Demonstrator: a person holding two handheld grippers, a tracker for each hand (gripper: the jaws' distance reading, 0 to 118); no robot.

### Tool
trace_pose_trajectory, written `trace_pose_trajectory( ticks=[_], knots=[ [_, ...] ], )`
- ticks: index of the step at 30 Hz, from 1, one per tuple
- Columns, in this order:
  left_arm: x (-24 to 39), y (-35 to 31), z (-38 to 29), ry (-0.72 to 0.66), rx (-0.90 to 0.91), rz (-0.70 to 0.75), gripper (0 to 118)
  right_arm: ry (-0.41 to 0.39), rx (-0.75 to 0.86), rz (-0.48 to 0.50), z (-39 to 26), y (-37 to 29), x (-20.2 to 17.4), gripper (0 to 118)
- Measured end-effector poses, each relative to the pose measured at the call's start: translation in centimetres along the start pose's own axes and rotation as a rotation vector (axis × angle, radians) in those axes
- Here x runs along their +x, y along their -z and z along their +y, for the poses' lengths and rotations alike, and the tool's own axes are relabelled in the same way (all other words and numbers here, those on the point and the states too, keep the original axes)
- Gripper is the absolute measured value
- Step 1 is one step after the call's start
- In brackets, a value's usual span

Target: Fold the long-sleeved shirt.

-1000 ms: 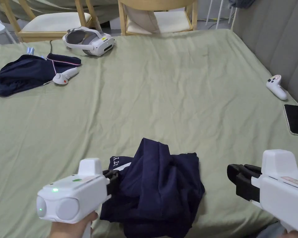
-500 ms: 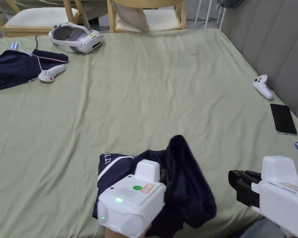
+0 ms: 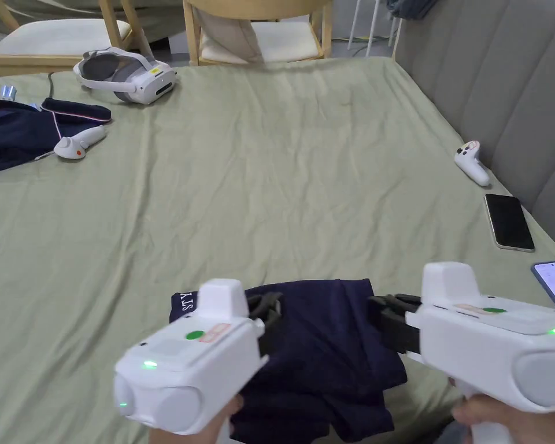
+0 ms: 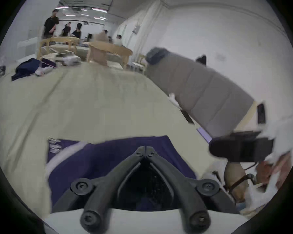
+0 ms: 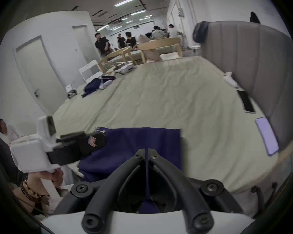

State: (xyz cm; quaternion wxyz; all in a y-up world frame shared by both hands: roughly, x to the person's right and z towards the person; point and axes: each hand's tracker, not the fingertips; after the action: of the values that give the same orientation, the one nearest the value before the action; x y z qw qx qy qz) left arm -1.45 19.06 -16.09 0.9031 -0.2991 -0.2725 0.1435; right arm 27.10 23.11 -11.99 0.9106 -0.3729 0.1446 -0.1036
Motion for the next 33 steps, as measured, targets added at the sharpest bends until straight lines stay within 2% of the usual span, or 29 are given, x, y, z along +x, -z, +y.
trace_pose_trajectory(
  ticks=[2, 5, 11, 12, 13, 14, 15, 17, 20, 25, 26, 28, 29, 31, 33],
  knots=[
    [-1.6, -2.2, 1.1, -0.029, 0.04, 0.023, 4, 0.024, -0.05, 0.089, 0.0, 2.8, -0.5, 1],
    [-4.6, -4.7, 1.5, -0.066, 0.038, 0.064, 4, 0.029, -0.143, 0.133, -1.0, 7.0, -0.7, 1],
    [-9.9, -6.9, -0.6, -0.26, -0.005, 0.08, 9, 0.076, -0.307, 0.041, -4.1, 12.4, 2.5, 1],
    [-10.5, -7.0, -1.0, -0.287, -0.017, 0.084, 26, 0.078, -0.309, 0.028, -4.5, 12.6, 2.8, 1],
    [-11.1, -6.9, -1.3, -0.311, -0.025, 0.076, 65, 0.091, -0.301, 0.021, -4.6, 12.1, 2.8, 0],
    [-11.9, -6.5, -1.8, -0.337, -0.062, 0.064, 94, 0.131, -0.29, 0.031, -4.8, 11.9, 3.1, 0],
    [-12.4, -6.0, -2.4, -0.369, -0.091, 0.063, 111, 0.172, -0.283, 0.046, -4.7, 11.7, 3.2, 0],
    [-13.1, -5.4, -3.1, -0.451, -0.068, -0.01, 105, 0.16, -0.283, 0.035, -4.8, 11.8, 3.3, 0],
    [-13.8, -2.5, -3.8, -0.559, -0.136, -0.052, 106, 0.133, -0.287, 0.024, -4.7, 11.8, 2.8, 0],
    [-12.7, 2.7, -5.3, -0.694, -0.214, -0.14, 104, 0.137, -0.283, 0.01, -4.6, 11.9, 2.6, 0],
    [-12.7, 3.4, -5.8, -0.697, -0.201, -0.118, 96, 0.141, -0.282, 0.008, -4.6, 11.8, 2.6, 0],
    [-11.4, 3.6, -4.9, -0.62, -0.18, -0.105, 33, 0.144, -0.277, 0.005, -4.7, 11.8, 2.5, 0],
    [-10.8, 3.8, -4.6, -0.559, -0.2, -0.012, 33, 0.147, -0.275, -0.002, -4.7, 11.8, 2.5, 0],
    [-10.1, 3.3, -4.5, -0.501, -0.21, -0.033, 32, 0.145, -0.276, -0.005, -4.6, 11.8, 2.4, 0],
    [-10.0, 2.4, -3.8, -0.518, -0.199, -0.038, 32, 0.138, -0.27, -0.002, -4.2, 11.6, 1.9, 0]
  ],
)
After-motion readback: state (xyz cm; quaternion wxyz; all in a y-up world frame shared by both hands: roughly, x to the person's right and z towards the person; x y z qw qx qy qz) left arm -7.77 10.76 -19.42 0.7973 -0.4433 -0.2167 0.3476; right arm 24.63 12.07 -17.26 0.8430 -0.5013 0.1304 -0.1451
